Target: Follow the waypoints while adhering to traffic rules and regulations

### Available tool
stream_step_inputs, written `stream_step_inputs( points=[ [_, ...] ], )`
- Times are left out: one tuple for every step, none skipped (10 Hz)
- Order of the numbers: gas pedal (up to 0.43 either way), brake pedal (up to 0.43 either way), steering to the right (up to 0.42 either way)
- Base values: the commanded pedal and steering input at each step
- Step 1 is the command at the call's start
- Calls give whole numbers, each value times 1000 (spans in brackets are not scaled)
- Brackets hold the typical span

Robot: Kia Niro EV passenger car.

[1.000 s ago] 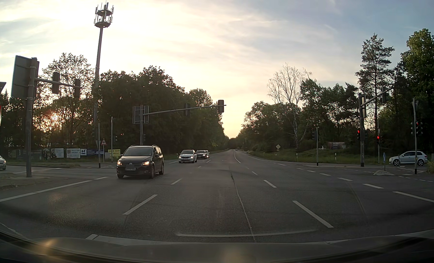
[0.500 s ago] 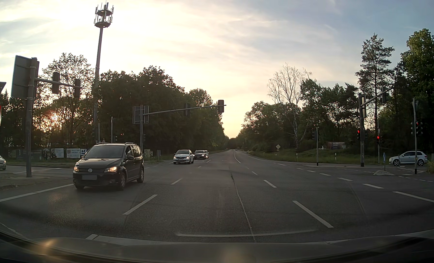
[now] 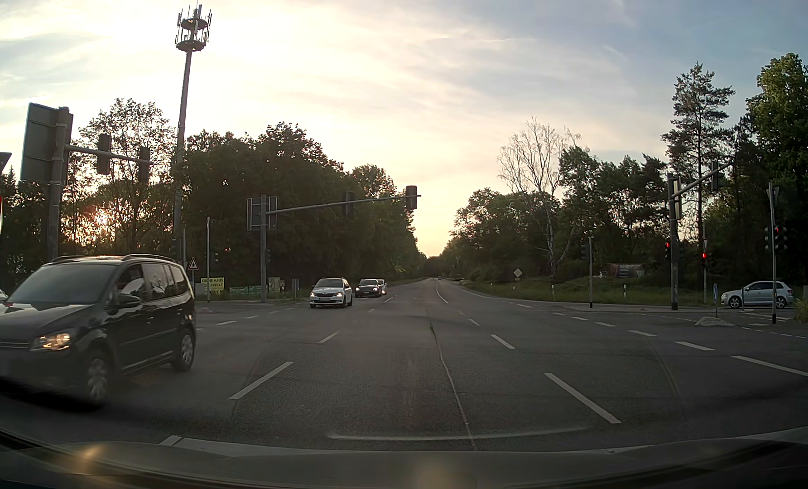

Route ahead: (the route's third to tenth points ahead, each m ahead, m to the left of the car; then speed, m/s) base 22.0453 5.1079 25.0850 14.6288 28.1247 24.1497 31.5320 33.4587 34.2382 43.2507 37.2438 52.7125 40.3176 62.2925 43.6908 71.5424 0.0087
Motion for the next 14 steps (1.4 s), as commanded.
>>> stream_step_inputs(
  points=[
    [0, 384, 1],
    [0, 384, 1],
    [0, 384, 2],
    [0, 384, 1],
    [0, 384, 2],
    [0, 384, 2],
    [0, 384, 1],
    [0, 378, 1],
    [0, 384, 1],
    [0, 384, 1],
    [0, 378, 2],
    [0, 378, 2],
    [0, 378, 2],
    [0, 378, 1]
  ],
)
